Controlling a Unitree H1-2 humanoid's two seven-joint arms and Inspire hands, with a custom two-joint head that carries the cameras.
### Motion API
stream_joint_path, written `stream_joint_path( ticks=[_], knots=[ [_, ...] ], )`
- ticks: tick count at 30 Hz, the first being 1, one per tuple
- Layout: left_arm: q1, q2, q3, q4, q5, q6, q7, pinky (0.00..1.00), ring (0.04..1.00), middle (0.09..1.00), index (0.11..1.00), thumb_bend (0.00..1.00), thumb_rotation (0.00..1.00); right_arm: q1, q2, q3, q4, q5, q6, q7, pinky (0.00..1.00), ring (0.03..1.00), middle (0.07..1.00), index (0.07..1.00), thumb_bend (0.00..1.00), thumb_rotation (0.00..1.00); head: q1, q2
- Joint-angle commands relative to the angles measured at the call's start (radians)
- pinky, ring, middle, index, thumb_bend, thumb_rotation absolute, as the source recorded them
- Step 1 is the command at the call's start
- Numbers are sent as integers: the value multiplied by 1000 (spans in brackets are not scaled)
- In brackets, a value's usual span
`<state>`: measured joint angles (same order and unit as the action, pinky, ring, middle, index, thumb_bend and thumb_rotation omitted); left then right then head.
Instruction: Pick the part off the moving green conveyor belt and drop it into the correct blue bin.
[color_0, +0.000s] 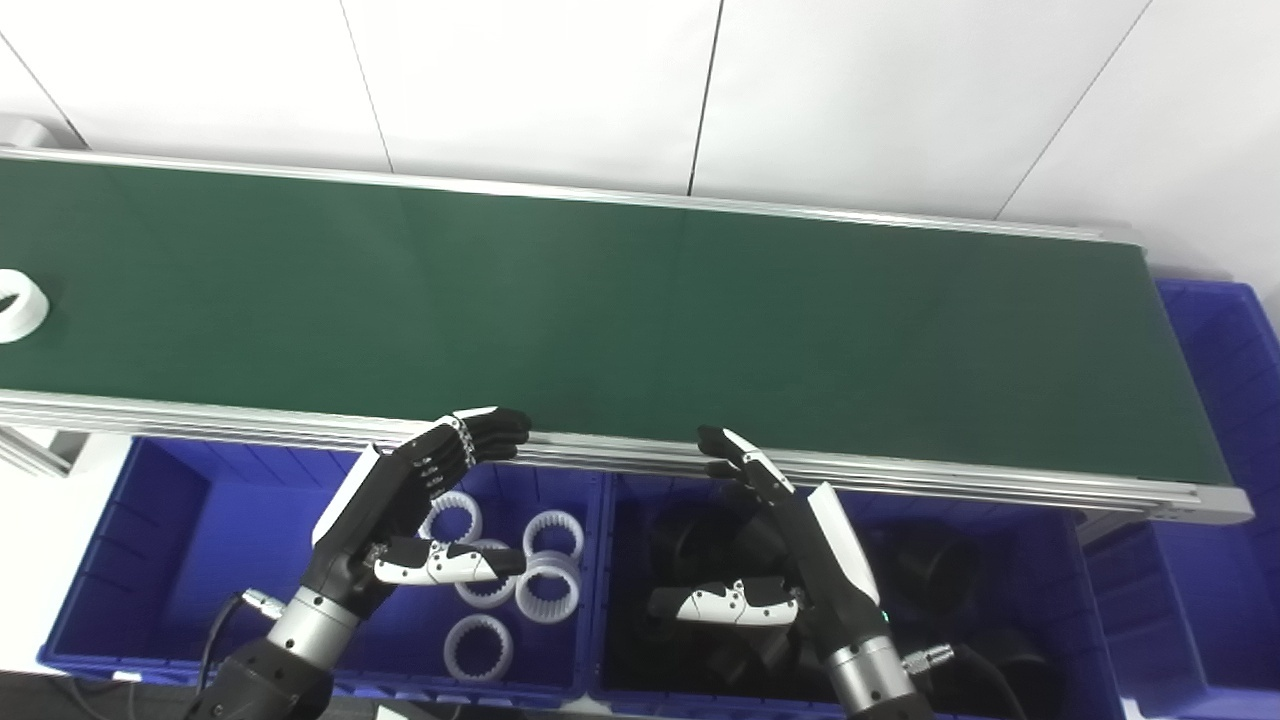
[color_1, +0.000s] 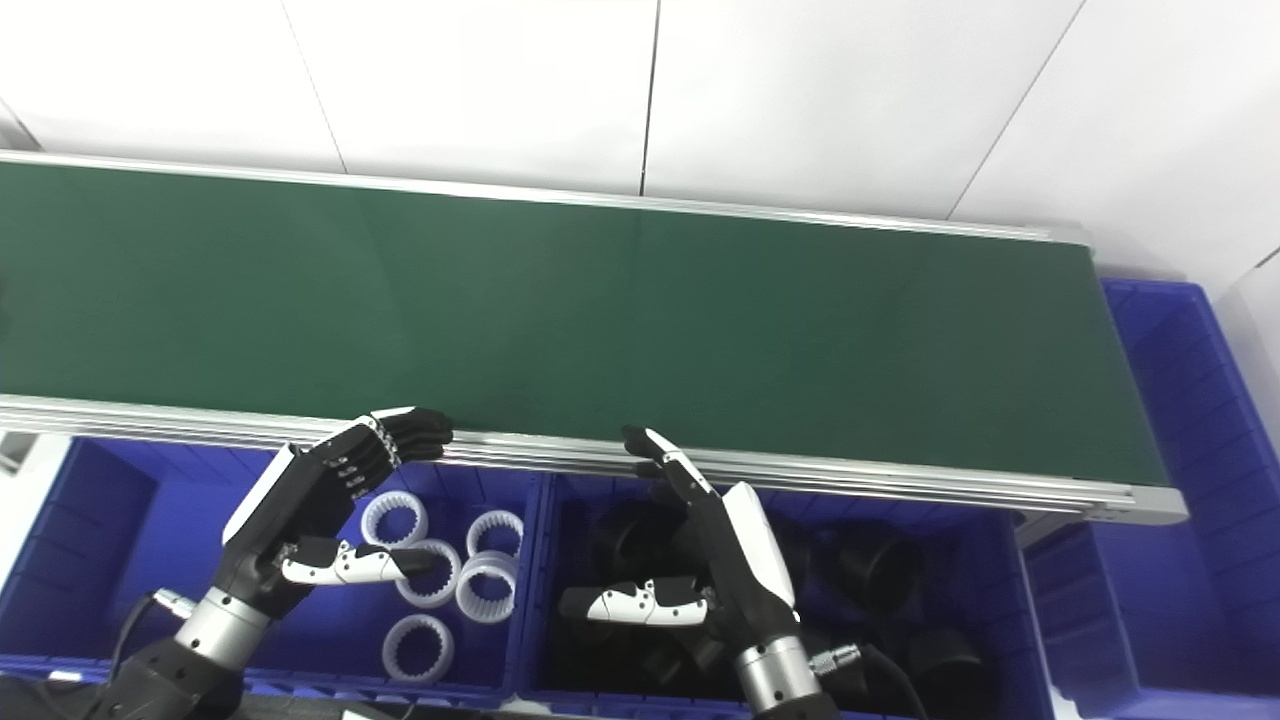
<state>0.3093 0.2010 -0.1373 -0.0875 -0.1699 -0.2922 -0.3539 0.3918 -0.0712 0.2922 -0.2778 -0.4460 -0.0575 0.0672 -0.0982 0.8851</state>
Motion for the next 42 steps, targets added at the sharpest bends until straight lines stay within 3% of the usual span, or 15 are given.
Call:
stream_joint_path(
  ticks=[1,15,17,18,19,20,21,22,23,24,26,36,42],
  knots=[
    [-8,3,5,-24,0,-39,2,800,802,797,759,832,94,-4,10,5,-21,5,-4,-6,751,820,864,883,878,317,1,-1],
    [-7,2,6,-22,-4,-39,1,796,799,800,759,821,65,-3,11,5,-17,13,-11,-8,753,817,861,881,873,293,24,-12],
    [-6,-6,4,-15,17,-53,10,786,789,793,755,834,85,0,6,3,-12,17,-22,-11,756,818,862,880,873,289,90,-37],
    [-5,-11,1,-7,24,-67,11,774,783,789,753,841,102,2,0,-1,-8,23,-28,-11,754,820,862,880,871,283,159,-65],
    [-5,-15,-2,0,29,-77,11,768,781,786,754,842,108,4,-3,-3,-6,28,-33,-11,757,822,861,880,871,272,159,-65],
    [-2,-25,-7,10,40,-89,15,767,780,786,754,842,110,8,-10,-9,-1,45,-43,-10,758,822,861,880,871,268,226,-98],
    [-1,-32,-10,18,47,-98,19,761,778,779,746,856,113,11,-16,-13,3,58,-50,-10,777,828,861,883,867,242,226,-98],
    [2,-44,-14,27,67,-108,28,756,774,775,742,864,126,14,-24,-18,8,71,-62,-11,779,828,860,884,867,233,285,-133],
    [3,-53,-17,34,82,-116,35,753,772,774,740,868,135,15,-31,-21,11,79,-70,-12,778,828,860,884,868,230,285,-133],
    [6,-63,-21,40,111,-120,46,752,771,773,739,870,140,16,-39,-24,16,79,-83,-18,778,828,860,885,869,228,334,-169],
    [8,-78,-27,52,151,-130,61,750,771,777,740,883,205,16,-51,-28,26,78,-105,-27,764,820,857,878,870,213,364,-195],
    [0,-97,-46,95,234,-164,100,747,776,786,741,888,251,13,-74,-36,70,84,-152,-43,743,803,846,868,883,147,362,-253],
    [-7,-93,-58,132,232,-176,116,720,759,774,738,895,234,14,-76,-35,96,77,-167,-53,727,800,838,864,905,141,344,-315]
  ],
)
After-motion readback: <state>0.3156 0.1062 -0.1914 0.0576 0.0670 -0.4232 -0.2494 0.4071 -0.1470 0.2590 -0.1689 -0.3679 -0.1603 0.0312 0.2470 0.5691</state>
